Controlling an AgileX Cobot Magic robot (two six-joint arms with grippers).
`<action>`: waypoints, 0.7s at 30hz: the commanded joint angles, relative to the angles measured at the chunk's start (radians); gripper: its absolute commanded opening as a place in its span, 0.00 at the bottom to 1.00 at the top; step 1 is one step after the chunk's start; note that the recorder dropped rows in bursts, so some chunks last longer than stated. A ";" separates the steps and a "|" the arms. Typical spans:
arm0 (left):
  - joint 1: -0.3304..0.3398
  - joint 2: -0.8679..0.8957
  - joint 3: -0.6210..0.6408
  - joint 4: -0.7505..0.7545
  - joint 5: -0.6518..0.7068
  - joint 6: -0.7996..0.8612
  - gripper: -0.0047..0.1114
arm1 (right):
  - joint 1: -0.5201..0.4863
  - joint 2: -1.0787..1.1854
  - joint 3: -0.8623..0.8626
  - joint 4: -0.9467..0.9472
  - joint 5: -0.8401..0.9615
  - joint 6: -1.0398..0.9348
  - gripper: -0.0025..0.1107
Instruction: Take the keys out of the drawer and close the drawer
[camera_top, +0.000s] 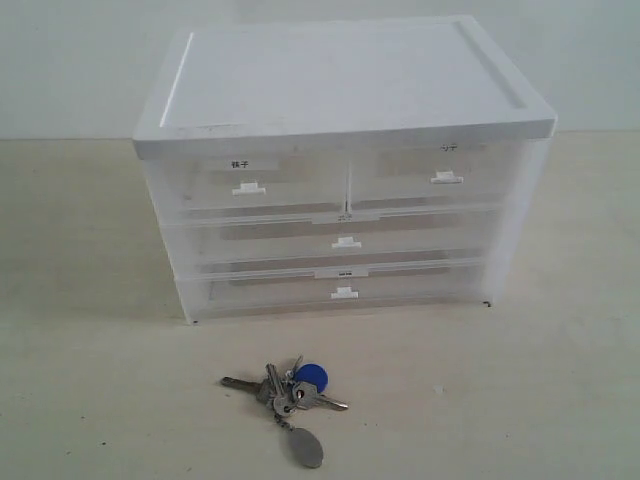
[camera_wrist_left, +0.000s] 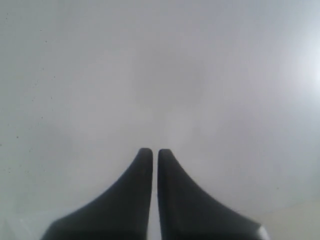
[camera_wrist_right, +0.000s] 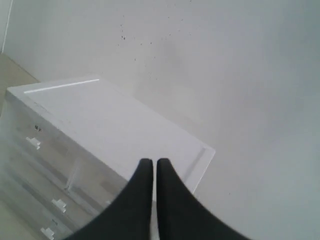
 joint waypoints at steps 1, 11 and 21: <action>0.003 -0.123 0.043 0.079 0.056 -0.090 0.08 | 0.002 -0.165 0.060 0.019 -0.048 0.030 0.02; 0.003 -0.329 0.132 0.298 0.117 -0.312 0.08 | 0.002 -0.442 0.205 0.052 -0.064 0.136 0.02; 0.003 -0.387 0.181 0.601 0.094 -0.398 0.08 | 0.002 -0.442 0.232 0.082 -0.015 0.188 0.02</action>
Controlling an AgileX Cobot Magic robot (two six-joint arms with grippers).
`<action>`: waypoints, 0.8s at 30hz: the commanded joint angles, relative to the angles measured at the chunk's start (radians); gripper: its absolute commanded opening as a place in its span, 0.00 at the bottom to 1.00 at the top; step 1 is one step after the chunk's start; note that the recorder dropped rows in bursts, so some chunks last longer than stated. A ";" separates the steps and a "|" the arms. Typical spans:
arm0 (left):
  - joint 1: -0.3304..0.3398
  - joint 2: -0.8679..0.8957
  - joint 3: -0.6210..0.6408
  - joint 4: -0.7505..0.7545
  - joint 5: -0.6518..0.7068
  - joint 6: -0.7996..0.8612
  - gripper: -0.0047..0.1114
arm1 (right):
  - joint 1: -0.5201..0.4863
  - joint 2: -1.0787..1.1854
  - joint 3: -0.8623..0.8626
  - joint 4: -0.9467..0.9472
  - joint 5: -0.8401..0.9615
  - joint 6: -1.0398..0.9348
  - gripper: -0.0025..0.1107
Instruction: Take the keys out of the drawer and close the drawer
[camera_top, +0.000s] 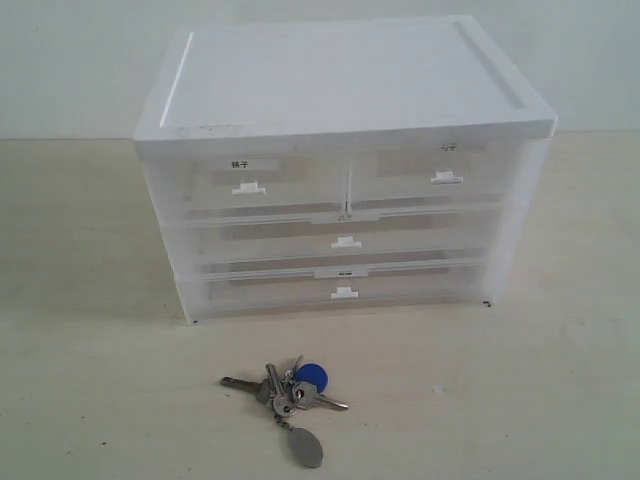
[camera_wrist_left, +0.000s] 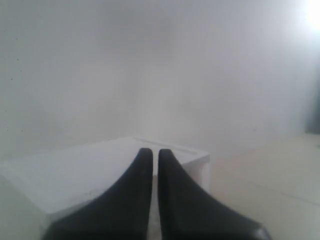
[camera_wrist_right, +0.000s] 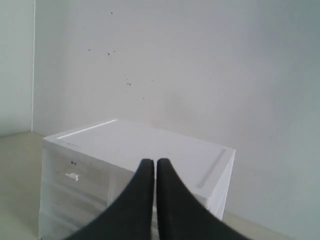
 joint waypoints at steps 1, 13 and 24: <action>0.003 -0.007 0.010 0.154 -0.020 -0.024 0.08 | 0.002 -0.006 0.000 0.006 0.007 0.019 0.02; 0.003 -0.007 0.010 0.159 -0.033 -0.024 0.08 | 0.002 -0.006 0.000 0.006 0.011 0.090 0.02; 0.003 -0.007 0.010 0.159 -0.033 -0.024 0.08 | 0.002 -0.006 0.000 0.004 0.000 0.090 0.02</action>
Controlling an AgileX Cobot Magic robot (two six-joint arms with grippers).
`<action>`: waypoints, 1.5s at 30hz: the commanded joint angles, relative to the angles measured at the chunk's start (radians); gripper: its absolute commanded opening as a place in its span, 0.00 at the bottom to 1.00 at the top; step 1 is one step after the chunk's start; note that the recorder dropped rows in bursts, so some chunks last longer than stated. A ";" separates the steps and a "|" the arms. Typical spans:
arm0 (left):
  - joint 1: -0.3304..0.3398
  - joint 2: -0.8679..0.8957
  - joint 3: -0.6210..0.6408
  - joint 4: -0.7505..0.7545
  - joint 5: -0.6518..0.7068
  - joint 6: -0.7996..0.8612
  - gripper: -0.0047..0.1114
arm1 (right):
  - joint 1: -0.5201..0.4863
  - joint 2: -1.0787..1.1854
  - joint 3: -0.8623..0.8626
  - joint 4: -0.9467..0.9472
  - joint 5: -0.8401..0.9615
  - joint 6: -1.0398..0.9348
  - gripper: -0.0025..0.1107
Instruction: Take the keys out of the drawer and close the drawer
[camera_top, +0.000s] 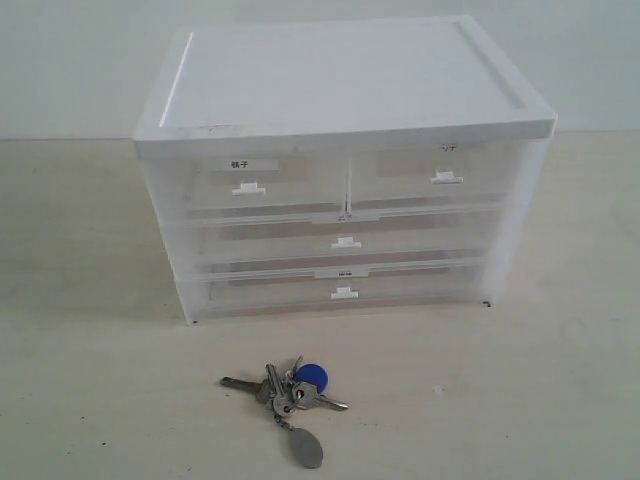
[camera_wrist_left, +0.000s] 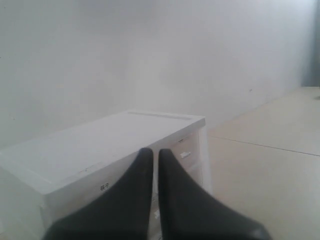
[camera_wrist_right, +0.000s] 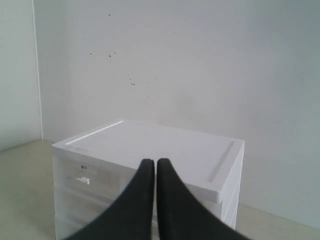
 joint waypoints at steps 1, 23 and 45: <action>0.003 -0.007 0.001 0.001 -0.005 -0.013 0.08 | 0.002 -0.006 0.000 -0.002 -0.009 0.002 0.02; 0.003 -0.171 0.185 -0.658 0.089 0.167 0.08 | 0.002 -0.006 0.000 -0.002 -0.009 0.002 0.02; 0.003 -0.258 0.202 -1.465 0.634 1.302 0.08 | 0.002 -0.006 0.000 -0.004 -0.012 0.002 0.02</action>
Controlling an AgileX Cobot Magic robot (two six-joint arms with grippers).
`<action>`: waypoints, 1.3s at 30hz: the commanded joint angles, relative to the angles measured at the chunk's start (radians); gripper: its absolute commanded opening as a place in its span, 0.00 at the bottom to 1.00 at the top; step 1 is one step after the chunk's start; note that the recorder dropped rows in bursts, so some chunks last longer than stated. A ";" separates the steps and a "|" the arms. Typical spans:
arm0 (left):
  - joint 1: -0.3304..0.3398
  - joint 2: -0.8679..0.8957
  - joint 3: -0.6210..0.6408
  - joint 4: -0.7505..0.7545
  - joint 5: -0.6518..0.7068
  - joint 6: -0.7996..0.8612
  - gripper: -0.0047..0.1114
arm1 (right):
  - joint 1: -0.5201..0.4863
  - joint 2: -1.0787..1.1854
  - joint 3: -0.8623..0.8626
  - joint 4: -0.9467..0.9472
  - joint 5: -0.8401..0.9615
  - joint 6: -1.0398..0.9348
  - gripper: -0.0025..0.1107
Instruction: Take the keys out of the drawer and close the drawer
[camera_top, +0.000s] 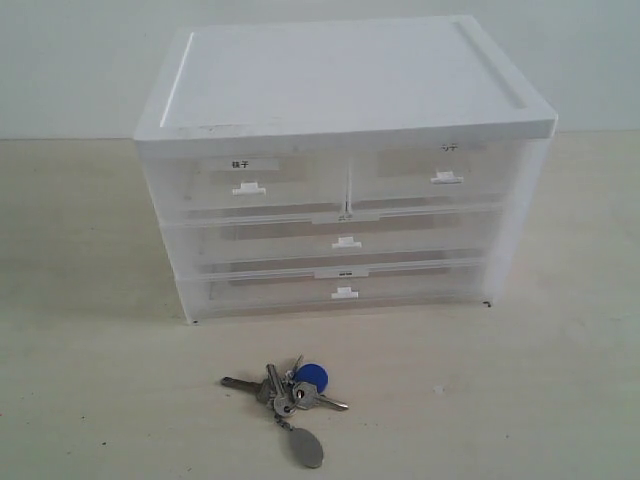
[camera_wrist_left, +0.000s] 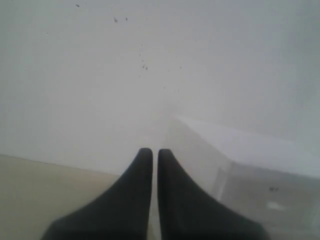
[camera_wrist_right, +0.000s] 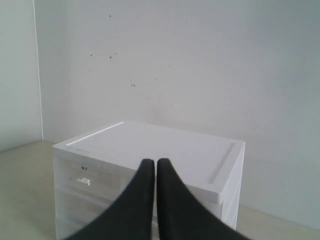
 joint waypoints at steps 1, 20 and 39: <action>0.003 -0.002 0.005 -0.027 0.094 0.237 0.08 | 0.002 -0.006 0.000 -0.004 -0.008 0.002 0.02; 0.005 -0.002 0.005 0.011 0.386 0.324 0.08 | 0.002 -0.006 0.000 -0.004 -0.008 0.002 0.02; 0.134 -0.002 0.005 0.077 0.384 0.325 0.08 | 0.002 -0.006 0.000 -0.004 -0.008 0.002 0.02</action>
